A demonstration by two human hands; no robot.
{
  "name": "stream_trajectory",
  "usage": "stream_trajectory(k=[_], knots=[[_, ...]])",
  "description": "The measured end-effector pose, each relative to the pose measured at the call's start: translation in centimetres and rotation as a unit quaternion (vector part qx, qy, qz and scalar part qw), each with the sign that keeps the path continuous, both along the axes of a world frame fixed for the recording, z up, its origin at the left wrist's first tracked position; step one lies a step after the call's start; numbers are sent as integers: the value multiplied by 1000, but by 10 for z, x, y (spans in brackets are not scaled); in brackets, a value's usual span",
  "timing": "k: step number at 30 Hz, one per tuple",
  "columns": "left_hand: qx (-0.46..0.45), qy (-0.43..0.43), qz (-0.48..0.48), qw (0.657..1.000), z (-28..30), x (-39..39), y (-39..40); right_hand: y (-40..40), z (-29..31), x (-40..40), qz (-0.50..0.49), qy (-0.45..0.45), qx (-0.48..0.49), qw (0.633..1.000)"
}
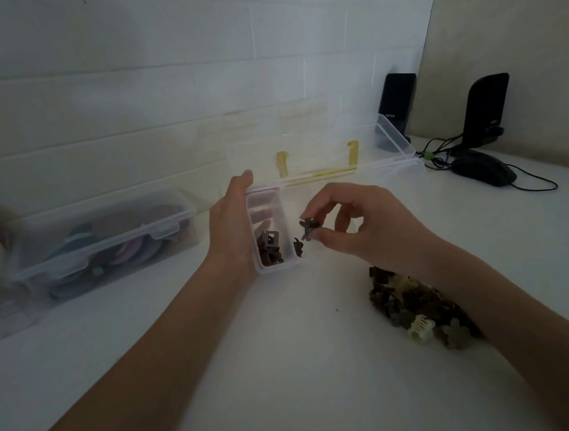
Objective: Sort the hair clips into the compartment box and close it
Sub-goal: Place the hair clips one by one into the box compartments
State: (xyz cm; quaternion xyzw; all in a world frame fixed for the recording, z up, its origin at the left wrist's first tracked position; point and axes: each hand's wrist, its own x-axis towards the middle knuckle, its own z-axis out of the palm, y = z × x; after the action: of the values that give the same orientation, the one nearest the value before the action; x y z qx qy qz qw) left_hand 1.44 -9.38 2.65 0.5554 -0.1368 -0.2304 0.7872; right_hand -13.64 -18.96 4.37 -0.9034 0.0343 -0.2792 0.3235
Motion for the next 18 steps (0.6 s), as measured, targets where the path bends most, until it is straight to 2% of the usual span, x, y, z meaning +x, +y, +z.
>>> stream_trajectory(k=[5, 10, 18], knots=[[3, -5, -3, 1000, -2, 1, 0, 5, -6, 2, -52, -40, -40, 997], [-1, -7, -4, 1000, -2, 1, 0, 9, -10, 3, -91, -58, -150, 983], [1, -8, -3, 1000, -3, 2, -1, 7, -12, 4, -85, -43, -169, 981]])
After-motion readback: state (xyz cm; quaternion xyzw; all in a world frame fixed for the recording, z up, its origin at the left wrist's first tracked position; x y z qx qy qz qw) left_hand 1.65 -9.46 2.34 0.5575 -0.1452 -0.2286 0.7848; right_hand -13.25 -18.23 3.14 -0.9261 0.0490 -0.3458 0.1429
